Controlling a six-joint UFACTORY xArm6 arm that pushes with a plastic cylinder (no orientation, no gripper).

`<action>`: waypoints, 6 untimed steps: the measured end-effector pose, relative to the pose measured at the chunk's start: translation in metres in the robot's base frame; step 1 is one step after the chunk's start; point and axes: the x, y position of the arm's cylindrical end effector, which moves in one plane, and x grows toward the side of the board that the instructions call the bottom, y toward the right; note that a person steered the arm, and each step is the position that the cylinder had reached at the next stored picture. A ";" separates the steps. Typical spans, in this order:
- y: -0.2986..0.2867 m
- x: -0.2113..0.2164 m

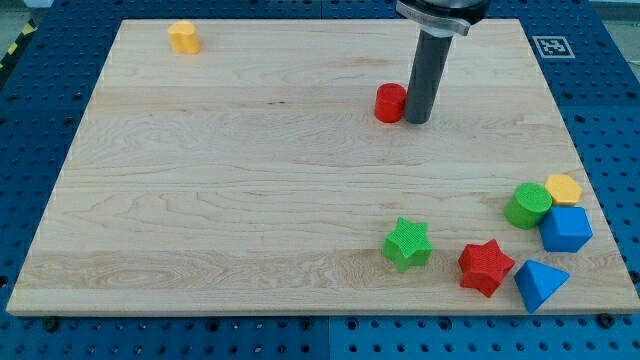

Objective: Place the red circle at the top center

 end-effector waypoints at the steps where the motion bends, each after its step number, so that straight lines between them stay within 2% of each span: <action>1: 0.000 0.000; 6: -0.057 -0.029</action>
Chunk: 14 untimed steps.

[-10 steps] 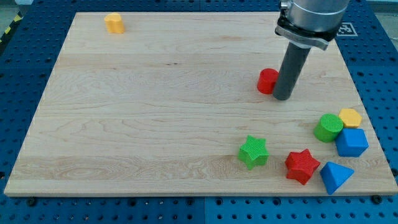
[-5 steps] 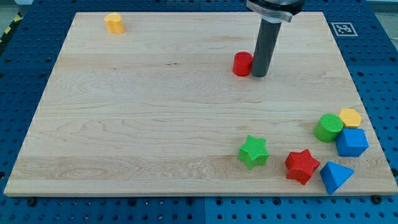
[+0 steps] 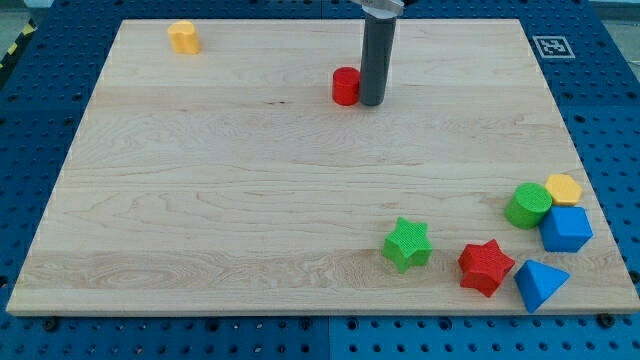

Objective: Place the red circle at the top center

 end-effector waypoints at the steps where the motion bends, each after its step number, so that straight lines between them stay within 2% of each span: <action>1: -0.015 0.006; 6: -0.043 0.002; 14: -0.043 -0.095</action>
